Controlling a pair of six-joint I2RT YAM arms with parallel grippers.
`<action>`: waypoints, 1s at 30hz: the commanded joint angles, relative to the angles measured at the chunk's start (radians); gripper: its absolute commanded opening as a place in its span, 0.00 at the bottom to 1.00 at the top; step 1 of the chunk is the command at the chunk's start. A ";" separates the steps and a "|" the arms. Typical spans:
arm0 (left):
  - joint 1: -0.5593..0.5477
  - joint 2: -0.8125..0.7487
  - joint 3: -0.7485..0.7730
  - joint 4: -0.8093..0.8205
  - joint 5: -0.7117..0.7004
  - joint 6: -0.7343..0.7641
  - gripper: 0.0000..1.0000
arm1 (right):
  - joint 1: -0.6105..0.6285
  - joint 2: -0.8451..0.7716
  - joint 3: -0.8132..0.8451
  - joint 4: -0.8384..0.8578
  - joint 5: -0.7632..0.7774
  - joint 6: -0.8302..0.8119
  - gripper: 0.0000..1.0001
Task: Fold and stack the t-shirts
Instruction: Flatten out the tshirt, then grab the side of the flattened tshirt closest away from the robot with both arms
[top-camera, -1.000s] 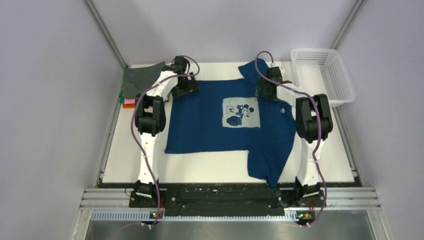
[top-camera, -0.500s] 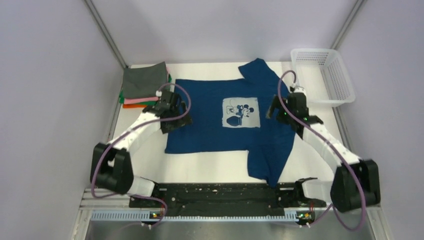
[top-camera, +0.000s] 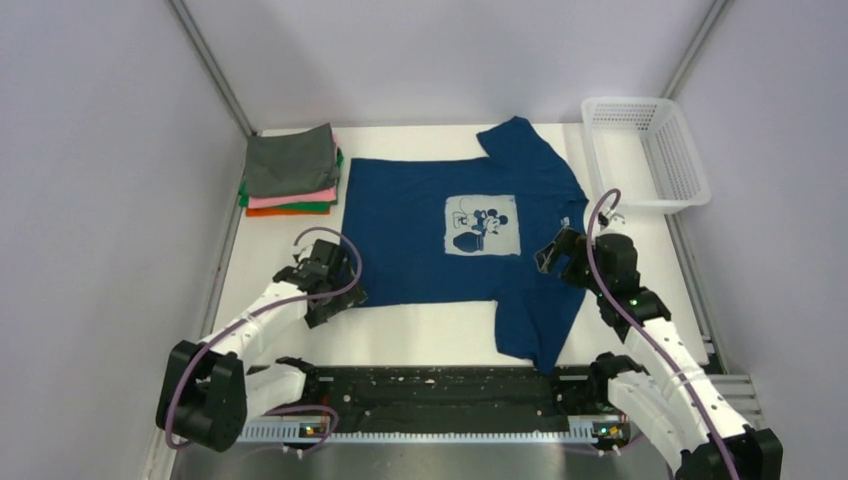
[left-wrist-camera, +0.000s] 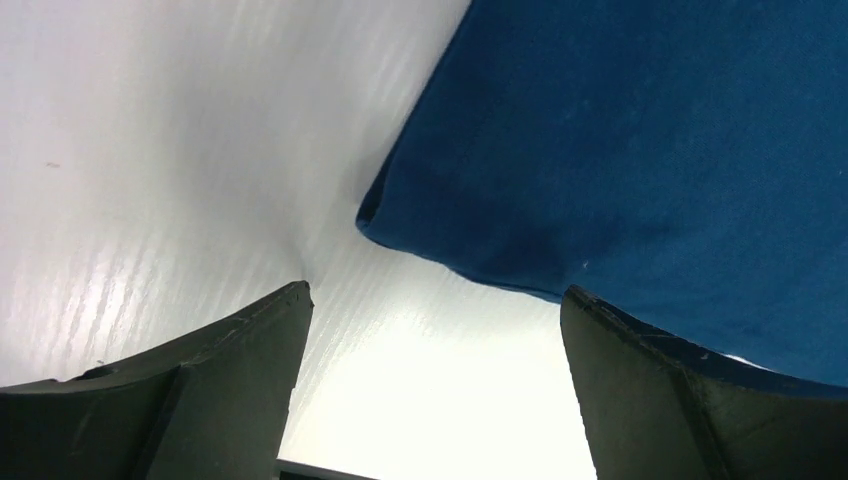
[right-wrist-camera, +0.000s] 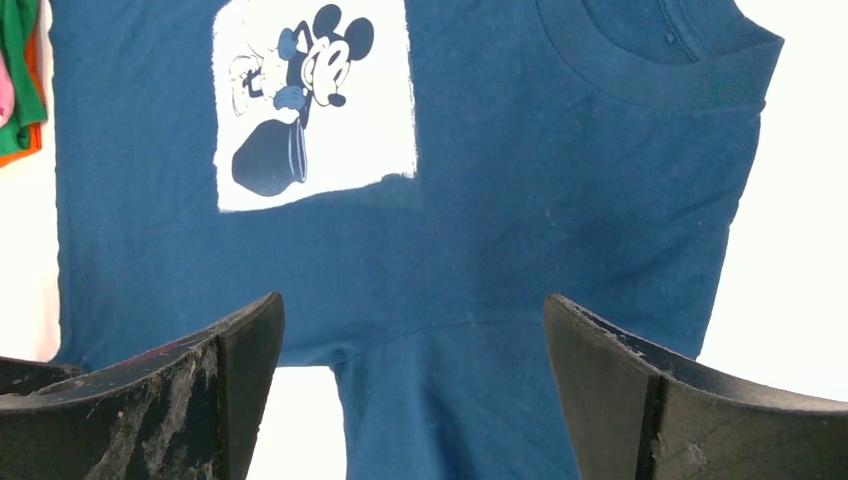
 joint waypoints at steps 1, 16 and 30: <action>-0.002 -0.056 0.013 -0.046 -0.107 -0.082 0.98 | 0.000 0.001 0.006 -0.016 -0.021 0.010 0.99; -0.001 0.049 0.009 -0.014 -0.205 -0.258 0.51 | -0.002 0.036 0.009 -0.075 0.049 0.014 0.99; 0.001 0.106 0.005 0.061 -0.224 -0.271 0.39 | -0.002 0.020 0.035 -0.150 0.090 -0.026 0.99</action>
